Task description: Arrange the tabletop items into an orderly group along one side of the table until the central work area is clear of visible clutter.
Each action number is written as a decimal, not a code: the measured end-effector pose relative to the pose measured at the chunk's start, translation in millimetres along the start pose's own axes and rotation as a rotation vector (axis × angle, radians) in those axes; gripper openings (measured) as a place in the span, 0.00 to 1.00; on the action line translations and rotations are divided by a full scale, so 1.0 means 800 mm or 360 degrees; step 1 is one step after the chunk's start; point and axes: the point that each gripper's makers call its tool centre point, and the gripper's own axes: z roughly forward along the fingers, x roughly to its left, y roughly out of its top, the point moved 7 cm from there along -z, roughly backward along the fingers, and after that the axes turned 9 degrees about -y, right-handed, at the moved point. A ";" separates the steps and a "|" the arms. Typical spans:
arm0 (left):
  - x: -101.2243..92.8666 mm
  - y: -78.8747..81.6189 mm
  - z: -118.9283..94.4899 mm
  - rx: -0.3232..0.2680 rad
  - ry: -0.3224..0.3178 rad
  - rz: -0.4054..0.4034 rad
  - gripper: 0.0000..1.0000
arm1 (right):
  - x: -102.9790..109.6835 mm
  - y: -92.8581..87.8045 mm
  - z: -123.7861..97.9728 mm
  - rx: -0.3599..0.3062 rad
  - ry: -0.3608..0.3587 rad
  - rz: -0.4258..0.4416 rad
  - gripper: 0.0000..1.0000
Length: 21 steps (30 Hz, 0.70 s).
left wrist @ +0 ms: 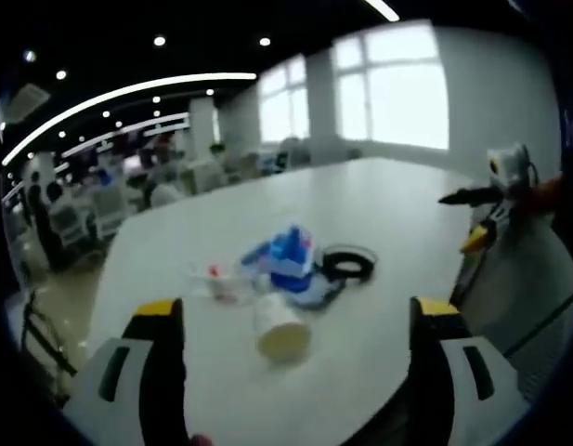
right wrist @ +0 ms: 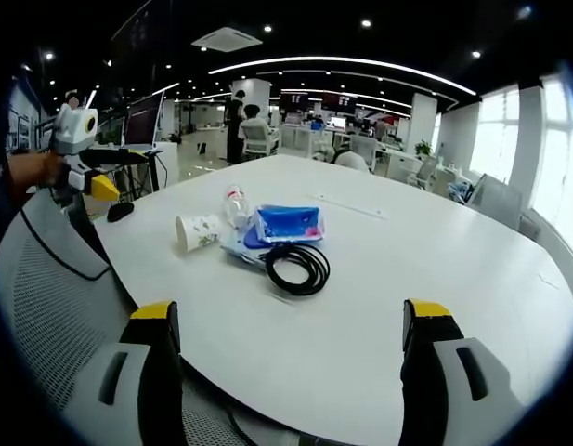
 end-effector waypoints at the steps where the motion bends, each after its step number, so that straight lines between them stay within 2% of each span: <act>1: -0.001 0.002 0.003 0.0006 -0.0027 0.0016 0.97 | 0.000 0.000 0.000 0.0001 0.0000 0.0002 1.00; 8: 0.008 0.015 0.015 0.0038 -0.0096 0.0100 0.97 | 0.000 -0.001 0.000 0.0007 0.0009 0.0002 1.00; 15: 0.025 0.027 0.024 0.0049 -0.0106 0.0173 0.96 | 0.000 -0.002 0.000 0.0008 0.0001 0.0010 0.99; 18: 0.036 0.029 0.028 0.0077 -0.0083 0.0244 0.91 | -0.001 -0.003 0.000 0.0007 0.0001 0.0012 0.99; 21: 0.040 0.032 0.032 0.0072 -0.0092 0.0241 0.91 | -0.001 -0.003 0.000 0.0008 0.0000 0.0010 0.99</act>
